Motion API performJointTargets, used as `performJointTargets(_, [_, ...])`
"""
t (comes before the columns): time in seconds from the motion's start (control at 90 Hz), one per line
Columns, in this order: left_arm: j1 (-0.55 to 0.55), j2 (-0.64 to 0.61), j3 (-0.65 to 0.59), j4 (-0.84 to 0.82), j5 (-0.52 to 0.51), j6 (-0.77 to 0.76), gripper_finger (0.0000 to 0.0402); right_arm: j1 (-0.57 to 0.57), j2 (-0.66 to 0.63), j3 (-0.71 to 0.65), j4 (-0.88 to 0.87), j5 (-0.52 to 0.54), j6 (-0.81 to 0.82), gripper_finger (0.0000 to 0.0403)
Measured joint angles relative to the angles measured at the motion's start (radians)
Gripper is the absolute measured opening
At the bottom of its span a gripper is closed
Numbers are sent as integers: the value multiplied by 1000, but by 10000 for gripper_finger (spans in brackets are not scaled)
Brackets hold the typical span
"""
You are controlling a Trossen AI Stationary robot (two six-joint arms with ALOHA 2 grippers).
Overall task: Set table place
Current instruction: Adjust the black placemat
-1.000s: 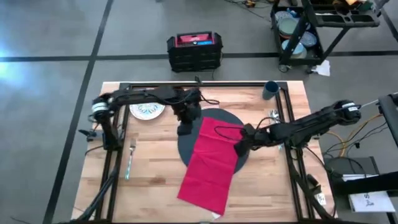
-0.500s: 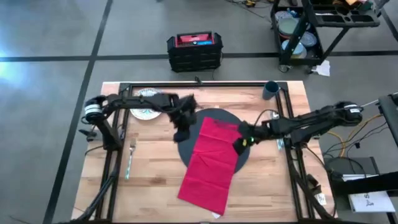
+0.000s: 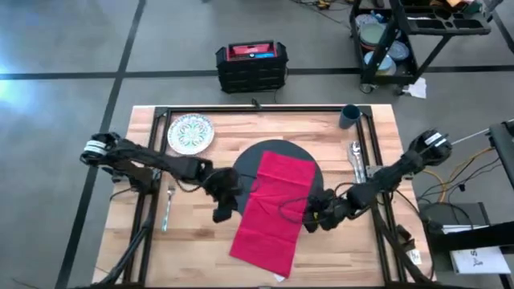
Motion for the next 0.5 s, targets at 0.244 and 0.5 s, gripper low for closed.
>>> performJointTargets(0.244, [-133,16,-126,480,-79,-203,30,-77,-63,1,74,-171,-248,19])
performJointTargets(0.5, [-139,25,-135,476,-255,-203,21,47,-86,0,83,-298,-245,3])
